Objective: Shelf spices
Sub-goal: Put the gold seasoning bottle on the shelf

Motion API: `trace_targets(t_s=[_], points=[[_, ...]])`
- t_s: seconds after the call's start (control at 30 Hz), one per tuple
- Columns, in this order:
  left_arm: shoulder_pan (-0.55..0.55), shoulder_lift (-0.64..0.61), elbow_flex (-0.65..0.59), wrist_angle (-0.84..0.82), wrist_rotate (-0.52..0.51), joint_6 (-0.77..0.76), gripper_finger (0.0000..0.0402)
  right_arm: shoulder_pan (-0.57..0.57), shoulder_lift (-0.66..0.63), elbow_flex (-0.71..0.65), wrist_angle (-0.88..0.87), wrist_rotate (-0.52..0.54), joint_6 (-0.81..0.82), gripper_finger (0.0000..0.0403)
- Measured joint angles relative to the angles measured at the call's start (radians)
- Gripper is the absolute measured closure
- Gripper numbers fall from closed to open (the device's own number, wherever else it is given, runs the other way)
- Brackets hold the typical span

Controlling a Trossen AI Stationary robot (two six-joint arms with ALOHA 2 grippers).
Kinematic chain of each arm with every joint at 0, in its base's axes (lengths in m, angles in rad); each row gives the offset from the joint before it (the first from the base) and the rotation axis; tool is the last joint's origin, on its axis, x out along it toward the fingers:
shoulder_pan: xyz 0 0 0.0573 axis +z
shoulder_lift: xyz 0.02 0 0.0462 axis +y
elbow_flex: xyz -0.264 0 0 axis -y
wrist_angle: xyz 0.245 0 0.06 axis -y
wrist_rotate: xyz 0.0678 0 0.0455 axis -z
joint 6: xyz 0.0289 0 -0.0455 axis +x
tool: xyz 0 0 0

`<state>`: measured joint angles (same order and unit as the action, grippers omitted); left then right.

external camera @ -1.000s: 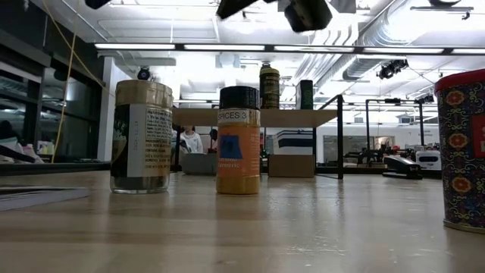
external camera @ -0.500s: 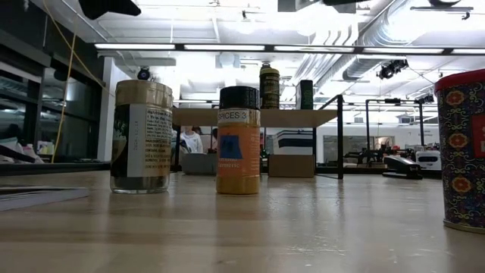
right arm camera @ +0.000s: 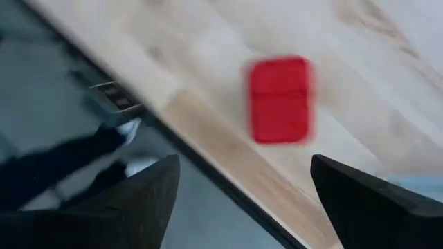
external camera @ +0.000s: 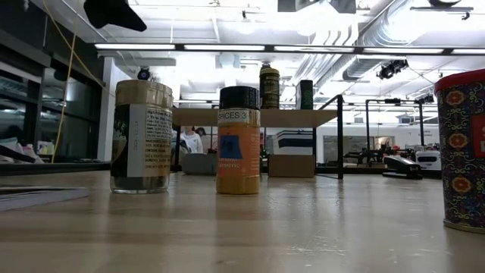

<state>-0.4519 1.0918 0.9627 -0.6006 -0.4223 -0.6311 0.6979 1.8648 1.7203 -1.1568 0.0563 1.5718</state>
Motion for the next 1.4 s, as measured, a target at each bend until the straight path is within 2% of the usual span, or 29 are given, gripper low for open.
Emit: trace_targets(t_s=[0.13,0.23,0.37,0.53,0.67,0.73,0.9,1.0,1.17,1.4], points=[[0.000,0.025,0.000,0.000,0.001,-0.004,0.0051,0.058,0.001,0.000,-0.117,0.112,0.234,0.0080],[0.000,0.042,0.000,0.001,0.002,-0.007,0.0051,0.066,0.023,-0.001,-0.128,0.147,0.298,0.0080],[0.000,0.056,0.000,0.000,0.021,-0.020,0.0051,0.043,0.087,-0.002,-0.029,0.125,0.184,0.0080],[0.000,0.061,0.000,0.000,0.044,-0.022,0.0051,0.004,0.115,-0.002,-0.028,0.089,0.088,0.0080],[0.000,0.061,0.000,0.000,0.045,-0.017,0.0051,-0.030,0.114,-0.002,-0.017,0.104,0.040,0.0080],[0.003,0.061,0.000,-0.001,0.071,0.033,0.0051,-0.056,0.114,-0.002,0.021,0.128,0.000,0.0080],[0.061,0.074,0.003,-0.033,0.300,0.118,0.0051,-0.124,0.114,-0.002,0.098,0.166,-0.099,0.0080],[0.088,0.117,-0.001,-0.116,0.313,0.202,0.0051,-0.144,0.114,-0.002,0.100,0.164,-0.134,0.0080],[0.143,0.212,0.019,-0.065,0.390,0.332,0.0051,-0.148,0.114,-0.002,0.100,0.164,-0.152,0.0080],[0.173,0.354,0.107,-0.061,0.388,0.456,0.0051,-0.124,0.114,-0.002,0.095,0.157,-0.133,0.0080]])
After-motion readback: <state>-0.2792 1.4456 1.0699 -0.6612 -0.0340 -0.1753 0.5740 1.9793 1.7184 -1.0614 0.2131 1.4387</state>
